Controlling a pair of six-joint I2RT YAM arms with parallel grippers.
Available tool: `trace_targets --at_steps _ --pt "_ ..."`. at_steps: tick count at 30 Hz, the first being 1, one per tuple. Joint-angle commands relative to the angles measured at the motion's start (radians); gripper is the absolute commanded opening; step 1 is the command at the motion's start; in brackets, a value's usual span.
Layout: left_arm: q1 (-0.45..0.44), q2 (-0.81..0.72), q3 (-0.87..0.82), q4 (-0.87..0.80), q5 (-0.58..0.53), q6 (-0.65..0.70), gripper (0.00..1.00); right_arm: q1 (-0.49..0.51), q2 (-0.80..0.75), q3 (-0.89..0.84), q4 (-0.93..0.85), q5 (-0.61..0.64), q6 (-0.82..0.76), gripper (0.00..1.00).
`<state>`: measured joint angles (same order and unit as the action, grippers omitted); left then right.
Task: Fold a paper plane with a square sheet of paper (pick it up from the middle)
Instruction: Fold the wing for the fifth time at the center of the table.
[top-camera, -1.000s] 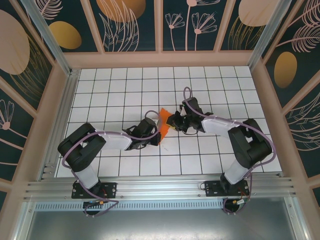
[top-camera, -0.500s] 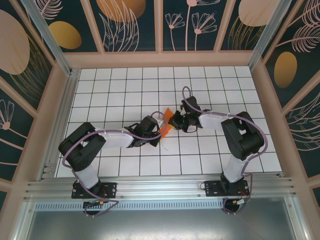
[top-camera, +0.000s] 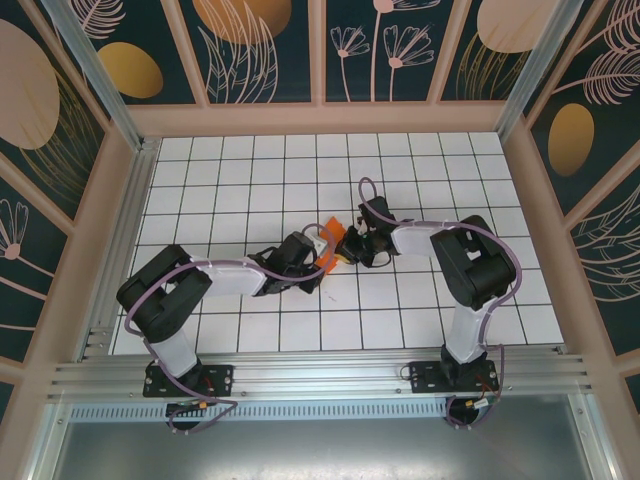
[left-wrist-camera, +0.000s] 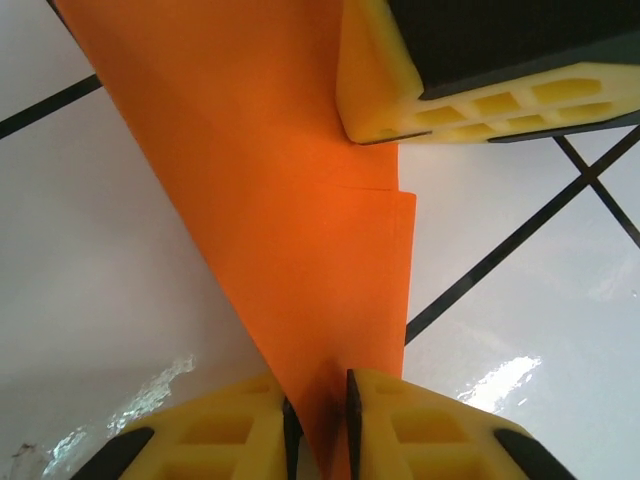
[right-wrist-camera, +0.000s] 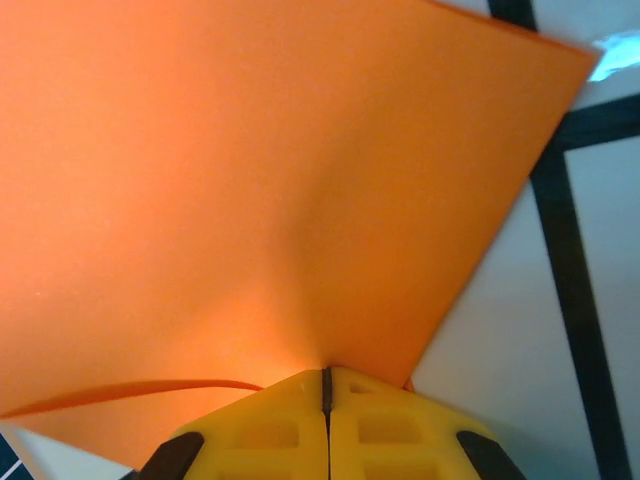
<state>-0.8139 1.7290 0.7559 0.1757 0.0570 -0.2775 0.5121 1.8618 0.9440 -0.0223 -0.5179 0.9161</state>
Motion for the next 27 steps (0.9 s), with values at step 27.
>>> trace_targets --at_steps 27 --pt "-0.017 -0.063 -0.21 0.366 -0.029 -0.203 0.11 -0.004 0.041 -0.034 -0.001 0.004 0.042 0.04"
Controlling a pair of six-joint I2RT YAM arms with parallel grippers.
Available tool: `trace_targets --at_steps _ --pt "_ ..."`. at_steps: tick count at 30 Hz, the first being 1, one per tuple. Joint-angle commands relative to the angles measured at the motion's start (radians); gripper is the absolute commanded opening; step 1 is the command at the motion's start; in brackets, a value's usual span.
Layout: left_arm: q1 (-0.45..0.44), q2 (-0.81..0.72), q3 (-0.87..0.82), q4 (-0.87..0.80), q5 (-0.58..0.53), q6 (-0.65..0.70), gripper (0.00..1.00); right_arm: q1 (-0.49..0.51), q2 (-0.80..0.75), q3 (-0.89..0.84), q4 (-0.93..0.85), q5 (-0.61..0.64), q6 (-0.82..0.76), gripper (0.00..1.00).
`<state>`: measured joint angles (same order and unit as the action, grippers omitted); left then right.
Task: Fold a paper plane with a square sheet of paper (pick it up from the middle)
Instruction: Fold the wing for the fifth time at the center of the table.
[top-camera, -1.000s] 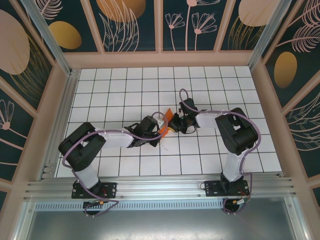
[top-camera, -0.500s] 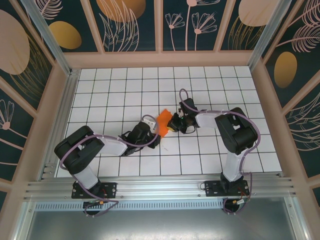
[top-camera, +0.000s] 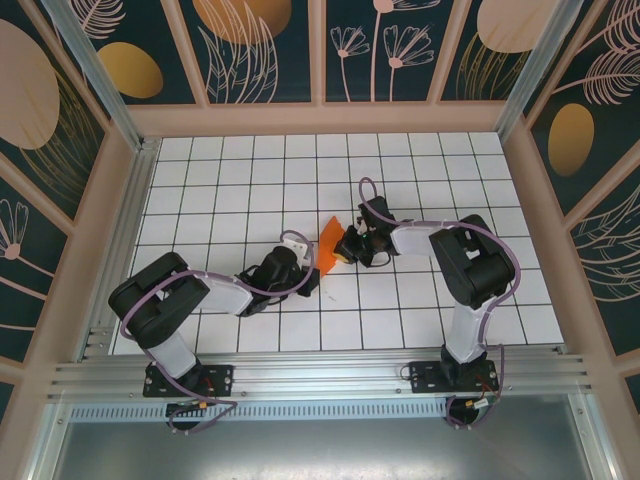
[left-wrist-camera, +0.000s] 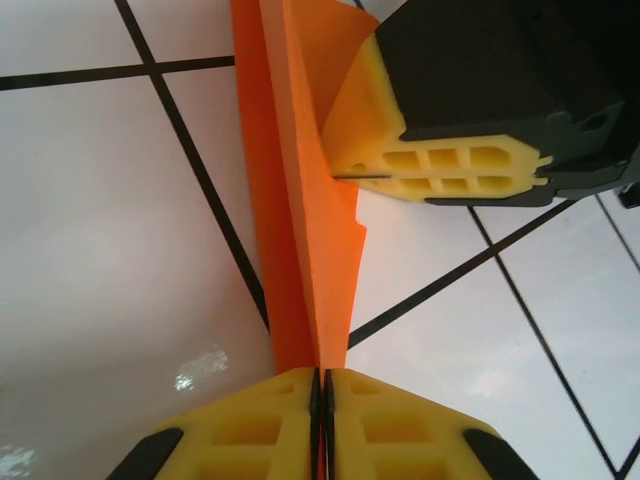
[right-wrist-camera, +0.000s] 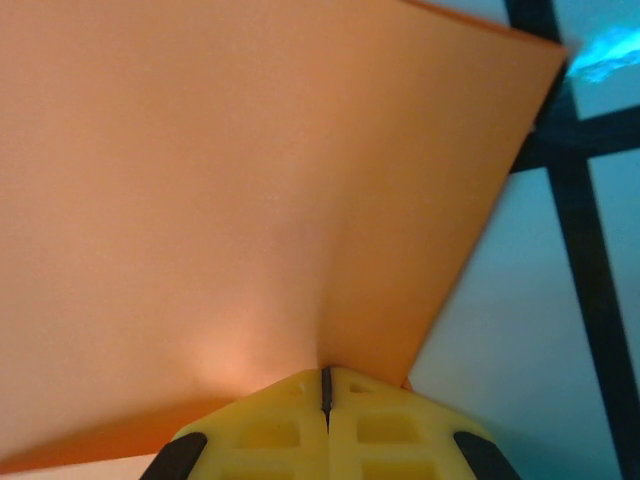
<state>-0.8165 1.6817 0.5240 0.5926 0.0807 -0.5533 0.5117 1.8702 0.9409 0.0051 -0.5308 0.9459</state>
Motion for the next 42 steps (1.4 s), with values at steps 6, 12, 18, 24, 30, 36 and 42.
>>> trace_targets --at_steps 6,12,18,24,30,36,42 --pt "-0.053 0.013 0.084 -0.144 -0.142 0.167 0.1 -0.011 -0.012 -0.038 0.006 -0.009 -0.001 0.12" --pt "-0.077 0.026 0.122 -0.219 -0.228 0.21 0.09 -0.035 -0.079 -0.048 0.023 -0.018 -0.008 0.22" --pt "-0.077 0.038 0.11 -0.221 -0.313 0.146 0.09 -0.05 -0.137 -0.029 -0.016 0.006 -0.043 0.27" --pt "-0.078 0.049 0.109 -0.209 -0.302 0.116 0.09 -0.035 -0.116 -0.01 -0.014 -0.035 -0.082 0.19" --pt "-0.077 0.053 0.113 -0.209 -0.283 0.174 0.08 0.008 -0.035 0.068 -0.06 -0.059 -0.096 0.12" --pt "-0.078 0.052 0.114 -0.211 -0.273 0.24 0.08 0.019 0.042 0.104 -0.087 -0.063 -0.083 0.07" --pt "-0.078 0.059 0.117 -0.224 -0.288 0.294 0.07 0.005 0.084 0.129 -0.13 -0.047 -0.077 0.12"
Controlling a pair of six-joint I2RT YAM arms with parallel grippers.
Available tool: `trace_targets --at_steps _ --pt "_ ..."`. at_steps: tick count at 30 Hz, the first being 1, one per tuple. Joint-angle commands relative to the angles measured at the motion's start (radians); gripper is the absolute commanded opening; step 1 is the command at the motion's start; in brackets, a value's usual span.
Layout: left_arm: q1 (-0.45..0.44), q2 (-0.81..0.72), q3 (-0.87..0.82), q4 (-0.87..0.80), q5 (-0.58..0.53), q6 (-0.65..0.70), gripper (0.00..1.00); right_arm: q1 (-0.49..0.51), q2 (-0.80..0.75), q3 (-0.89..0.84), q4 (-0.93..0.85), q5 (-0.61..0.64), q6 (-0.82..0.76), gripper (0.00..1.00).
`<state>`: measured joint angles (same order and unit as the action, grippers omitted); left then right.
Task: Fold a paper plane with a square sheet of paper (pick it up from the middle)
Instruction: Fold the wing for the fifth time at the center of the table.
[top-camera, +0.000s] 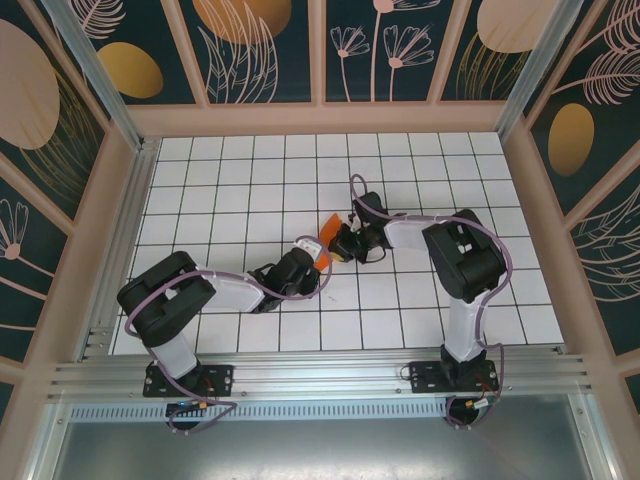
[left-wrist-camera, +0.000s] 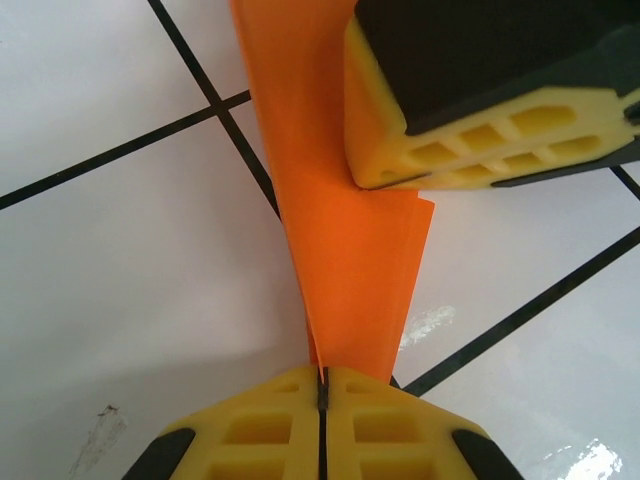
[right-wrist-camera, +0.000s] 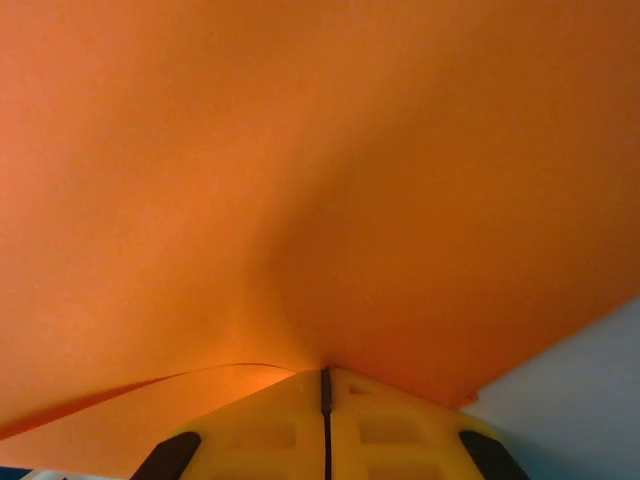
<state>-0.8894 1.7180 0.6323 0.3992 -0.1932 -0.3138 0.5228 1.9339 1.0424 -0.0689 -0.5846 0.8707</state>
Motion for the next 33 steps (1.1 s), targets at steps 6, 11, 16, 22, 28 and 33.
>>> trace_targets --at_steps 6,11,16,22,28,33 --pt "-0.004 0.042 0.026 -0.054 -0.031 0.094 0.07 -0.037 -0.121 0.009 -0.014 0.026 0.039 0.35" --pt "-0.004 0.046 0.027 -0.054 -0.038 0.104 0.07 -0.043 -0.131 0.042 -0.056 0.016 0.065 0.37" --pt "-0.006 0.046 0.026 -0.053 -0.042 0.108 0.06 -0.026 -0.096 0.104 -0.092 -0.014 0.049 0.44" --pt "-0.005 0.05 0.028 -0.053 -0.046 0.119 0.06 0.009 -0.037 0.195 -0.197 0.026 0.016 0.53" --pt "-0.008 0.047 0.025 -0.055 -0.049 0.12 0.06 0.019 0.019 0.245 -0.259 0.038 -0.005 0.5" --pt "-0.011 0.051 0.027 -0.054 -0.053 0.125 0.06 0.037 0.045 0.272 -0.287 0.045 -0.023 0.47"
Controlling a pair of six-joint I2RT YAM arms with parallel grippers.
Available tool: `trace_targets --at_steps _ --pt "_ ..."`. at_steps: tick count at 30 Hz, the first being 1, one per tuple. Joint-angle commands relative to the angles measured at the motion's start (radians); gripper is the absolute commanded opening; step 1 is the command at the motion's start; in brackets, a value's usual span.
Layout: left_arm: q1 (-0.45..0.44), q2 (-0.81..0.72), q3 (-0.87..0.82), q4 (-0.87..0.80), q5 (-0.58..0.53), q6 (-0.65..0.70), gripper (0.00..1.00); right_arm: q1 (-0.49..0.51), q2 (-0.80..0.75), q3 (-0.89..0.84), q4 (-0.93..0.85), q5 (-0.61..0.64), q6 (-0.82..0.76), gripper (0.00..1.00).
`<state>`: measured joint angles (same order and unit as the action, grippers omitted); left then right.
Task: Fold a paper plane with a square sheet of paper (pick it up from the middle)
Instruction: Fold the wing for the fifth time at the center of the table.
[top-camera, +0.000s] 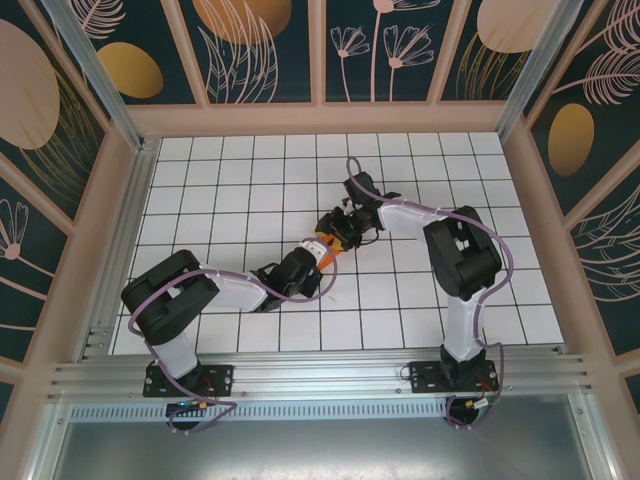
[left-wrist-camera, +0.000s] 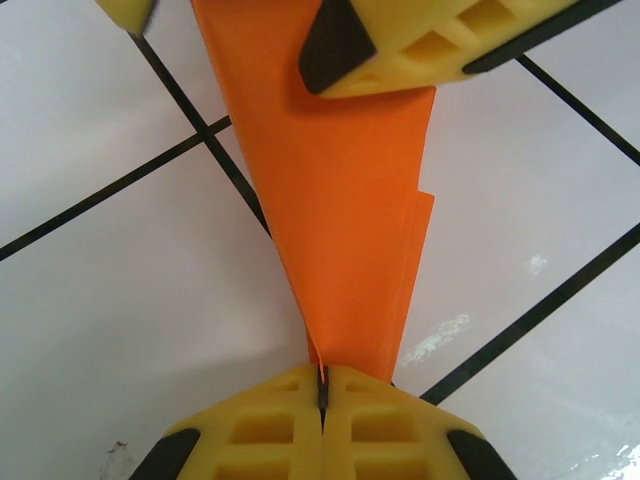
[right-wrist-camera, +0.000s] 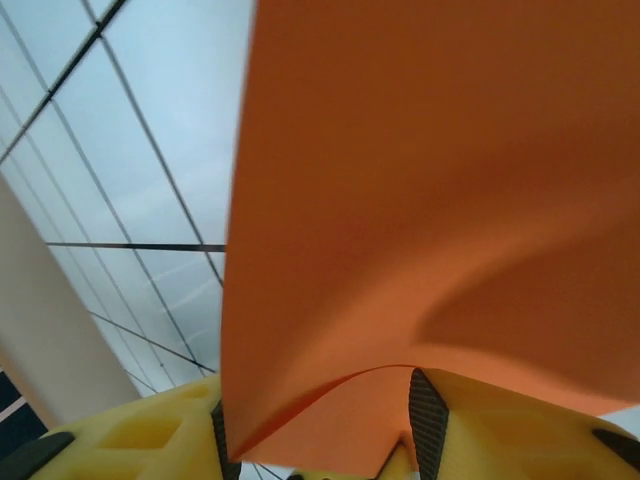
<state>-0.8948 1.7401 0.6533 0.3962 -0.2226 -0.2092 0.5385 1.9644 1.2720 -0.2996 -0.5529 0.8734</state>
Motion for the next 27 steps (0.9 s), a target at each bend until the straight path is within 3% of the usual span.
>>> trace_targets --at_steps 1,8,17,27 --pt "-0.005 0.03 0.006 -0.052 -0.024 0.022 0.05 0.023 0.018 0.045 -0.058 0.013 -0.03 0.46" --pt "-0.006 0.032 0.008 -0.057 -0.029 0.022 0.05 0.026 0.016 0.057 -0.083 0.051 -0.045 0.36" --pt "-0.007 0.035 0.009 -0.06 -0.029 0.019 0.06 0.033 -0.011 0.082 -0.155 0.175 -0.073 0.35" --pt "-0.007 0.035 0.011 -0.067 -0.033 0.015 0.06 0.038 -0.036 0.066 -0.158 0.2 -0.066 0.14"
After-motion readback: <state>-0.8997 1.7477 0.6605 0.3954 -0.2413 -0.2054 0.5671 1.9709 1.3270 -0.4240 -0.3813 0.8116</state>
